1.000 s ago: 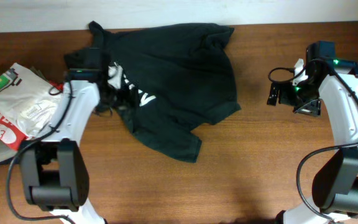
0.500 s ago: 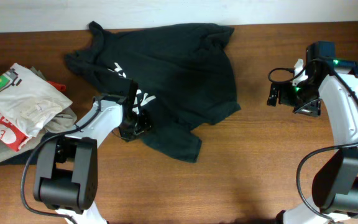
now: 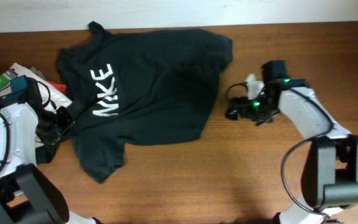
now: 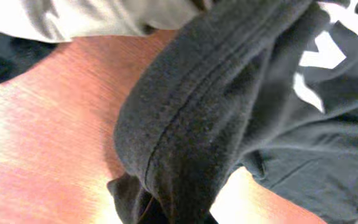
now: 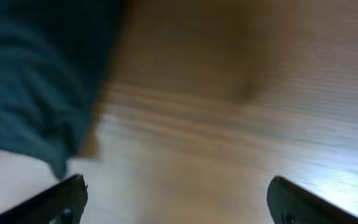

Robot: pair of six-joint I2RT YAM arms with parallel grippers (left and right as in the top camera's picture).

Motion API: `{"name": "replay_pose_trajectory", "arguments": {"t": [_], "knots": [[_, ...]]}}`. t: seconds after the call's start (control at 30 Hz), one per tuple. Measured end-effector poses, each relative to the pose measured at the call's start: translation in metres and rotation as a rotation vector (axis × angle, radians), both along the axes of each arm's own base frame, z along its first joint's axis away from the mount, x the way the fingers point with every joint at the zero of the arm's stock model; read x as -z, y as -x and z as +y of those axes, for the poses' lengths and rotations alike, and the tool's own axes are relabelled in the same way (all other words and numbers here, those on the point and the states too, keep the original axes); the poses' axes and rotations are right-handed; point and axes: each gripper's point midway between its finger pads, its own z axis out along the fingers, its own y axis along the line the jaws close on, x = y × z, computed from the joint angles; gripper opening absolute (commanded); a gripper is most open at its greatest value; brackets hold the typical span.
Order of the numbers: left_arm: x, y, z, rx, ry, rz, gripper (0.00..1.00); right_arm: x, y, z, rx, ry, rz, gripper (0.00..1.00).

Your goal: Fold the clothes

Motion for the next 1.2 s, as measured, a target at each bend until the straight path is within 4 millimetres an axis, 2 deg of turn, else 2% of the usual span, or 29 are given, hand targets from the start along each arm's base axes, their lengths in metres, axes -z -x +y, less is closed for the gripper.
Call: {"name": "replay_pose_trajectory", "arguments": {"t": [0.07, 0.1, 0.13, 0.17, 0.23, 0.27, 0.37, 0.4, 0.43, 0.47, 0.5, 0.53, 0.57, 0.6, 0.63, 0.67, 0.73, 0.8, 0.9, 0.93, 0.97, 1.03, 1.1, 1.17, 1.2], "knots": [[0.000, -0.001, -0.003, 0.017, 0.006, -0.005, 0.00, 0.005, -0.004, 0.032, -0.065, -0.050, -0.041, 0.94], [0.000, -0.002, -0.005, 0.026, 0.007, -0.006, 0.00, 0.010, -0.005, 0.063, -0.135, -0.083, -0.067, 0.92], [0.000, -0.002, -0.005, 0.030, 0.009, -0.007, 0.00, 0.014, -0.005, 0.078, -0.170, -0.095, -0.078, 0.88], [0.000, -0.002, -0.005, 0.033, 0.009, -0.008, 0.00, 0.021, -0.004, 0.092, -0.188, -0.096, -0.076, 0.78], [0.000, -0.002, -0.006, 0.033, 0.012, -0.009, 0.00, 0.041, -0.005, 0.116, -0.176, -0.099, -0.052, 0.37], [0.000, -0.002, -0.006, 0.033, 0.012, -0.009, 0.00, 0.045, -0.008, 0.120, -0.159, -0.096, -0.056, 0.04], [0.000, -0.002, -0.007, 0.035, 0.011, -0.009, 0.00, 0.056, -0.010, 0.117, -0.113, -0.090, -0.027, 0.04], [-0.001, -0.003, -0.008, 0.039, 0.012, -0.011, 0.00, 0.056, -0.006, 0.109, -0.093, -0.065, 0.011, 0.04], [-0.001, -0.005, -0.013, 0.053, 0.018, -0.018, 0.00, 0.050, -0.005, 0.085, -0.049, 0.009, 0.063, 0.04], [-0.001, -0.009, -0.021, 0.078, 0.021, -0.025, 0.00, 0.037, -0.011, 0.058, -0.013, 0.086, 0.085, 0.04], [-0.001, -0.012, -0.026, 0.094, 0.019, -0.036, 0.00, -0.007, -0.035, 0.027, 0.008, 0.180, 0.034, 0.06], [-0.002, -0.023, -0.044, 0.156, 0.017, -0.067, 0.00, -0.038, -0.052, 0.014, 0.017, 0.217, -0.022, 0.22], [-0.003, -0.031, -0.061, 0.207, 0.016, -0.093, 0.00, -0.102, -0.074, 0.002, 0.013, 0.263, -0.151, 0.35], [-0.003, -0.034, -0.073, 0.245, 0.016, -0.099, 0.00, -0.147, -0.073, 0.001, -0.009, 0.294, -0.235, 0.47], [-0.003, -0.033, -0.079, 0.268, 0.004, -0.094, 0.00, -0.163, -0.066, 0.003, -0.027, 0.307, -0.257, 0.54], [-0.002, -0.033, -0.080, 0.275, -0.005, -0.090, 0.00, -0.159, -0.044, 0.004, -0.075, 0.343, -0.203, 0.62], [-0.001, -0.029, -0.078, 0.275, -0.023, -0.068, 0.00, -0.121, -0.032, 0.003, -0.116, 0.394, -0.108, 0.66], [0.000, -0.025, -0.071, 0.273, -0.059, -0.044, 0.00, -0.062, -0.022, -0.025, -0.050, 0.468, 0.036, 0.68], [0.001, -0.023, -0.064, 0.271, -0.096, -0.032, 0.00, -0.029, -0.024, -0.074, 0.161, 0.468, 0.079, 0.68], [0.001, -0.023, -0.062, 0.270, -0.108, -0.027, 0.00, -0.018, -0.021, -0.092, 0.232, 0.456, 0.102, 0.68], [0.002, -0.022, -0.060, 0.269, -0.121, -0.023, 0.00, -0.004, -0.008, -0.110, 0.297, 0.431, 0.158, 0.68], [0.002, -0.022, -0.058, 0.268, -0.131, -0.020, 0.00, 0.016, 0.016, -0.115, 0.335, 0.374, 0.245, 0.68], [0.002, -0.022, -0.057, 0.267, -0.138, -0.017, 0.00, 0.033, 0.040, -0.105, 0.331, 0.322, 0.326, 0.71], [0.002, -0.022, -0.057, 0.267, -0.139, -0.018, 0.00, 0.045, 0.049, -0.097, 0.329, 0.284, 0.348, 0.71], [0.002, -0.022, -0.056, 0.267, -0.141, -0.017, 0.00, 0.049, 0.049, -0.095, 0.330, 0.274, 0.343, 0.65]]}}
